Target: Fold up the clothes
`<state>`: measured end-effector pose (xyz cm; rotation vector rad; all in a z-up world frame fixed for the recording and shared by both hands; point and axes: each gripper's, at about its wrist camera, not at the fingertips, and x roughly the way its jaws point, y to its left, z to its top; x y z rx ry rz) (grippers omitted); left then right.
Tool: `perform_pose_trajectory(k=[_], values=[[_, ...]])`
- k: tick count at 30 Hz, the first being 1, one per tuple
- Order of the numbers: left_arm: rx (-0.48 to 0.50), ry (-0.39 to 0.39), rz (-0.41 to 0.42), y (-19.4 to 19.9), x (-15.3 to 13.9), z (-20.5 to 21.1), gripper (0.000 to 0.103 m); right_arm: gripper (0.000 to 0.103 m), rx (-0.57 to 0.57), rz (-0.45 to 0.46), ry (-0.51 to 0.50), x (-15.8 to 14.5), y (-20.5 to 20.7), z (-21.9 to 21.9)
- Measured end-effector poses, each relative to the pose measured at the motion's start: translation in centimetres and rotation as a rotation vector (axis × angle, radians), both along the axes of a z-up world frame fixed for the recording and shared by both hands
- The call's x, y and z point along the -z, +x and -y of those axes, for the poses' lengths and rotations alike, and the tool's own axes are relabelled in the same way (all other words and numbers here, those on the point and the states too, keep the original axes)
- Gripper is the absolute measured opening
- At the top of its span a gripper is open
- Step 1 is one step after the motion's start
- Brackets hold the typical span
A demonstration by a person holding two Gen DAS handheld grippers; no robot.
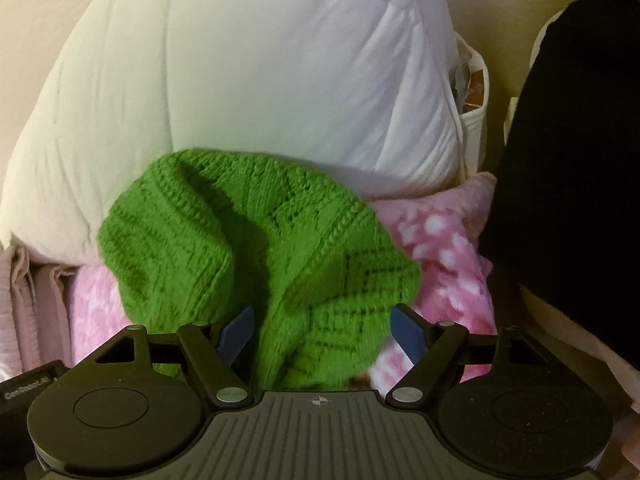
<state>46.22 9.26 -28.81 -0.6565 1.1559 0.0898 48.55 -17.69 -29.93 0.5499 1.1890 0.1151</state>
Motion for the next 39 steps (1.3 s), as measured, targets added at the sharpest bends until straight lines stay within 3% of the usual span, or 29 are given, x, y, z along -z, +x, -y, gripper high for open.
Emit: perform_pose_trajectory(k=[7,9,11,15,19,25,29,35,39], values=[[-0.096,-0.098,-0.022,1.6,2.6,-0.6,0.037,0.078,0.000,-0.021,-0.049,2.5,1.3,-1.1],[-0.055,-0.099,-0.062,2.1,3.4,-0.2,0.037,0.065,-0.026,-0.021,-0.065,2.7,1.4,-1.5],[-0.040,-0.112,-0.067,2.2,3.7,0.1,0.033,0.032,-0.058,-0.022,-0.079,2.7,1.4,-1.9],[-0.046,-0.152,-0.015,1.3,2.8,-0.2,0.007,0.017,-0.119,0.019,-0.100,1.4,0.9,-2.7],[-0.052,-0.082,0.074,-1.2,-0.6,-1.0,0.005,0.014,-0.187,0.107,-0.073,-2.0,-0.9,-3.6],[-0.118,0.026,0.223,-8.1,-7.4,-4.0,0.004,0.010,-0.351,0.281,0.004,-9.2,-4.8,-6.3],[-0.235,0.043,0.333,-15.6,-12.6,-6.9,0.004,0.009,-0.481,0.363,0.090,-13.9,-8.1,-9.1],[-0.469,0.118,0.477,-31.5,-20.2,-10.9,0.004,0.009,-0.713,0.449,0.249,-19.9,-15.5,-14.7],[-0.650,0.181,0.530,-44.6,-24.3,-12.7,0.004,0.009,-0.855,0.466,0.348,-22.9,-21.5,-18.7]])
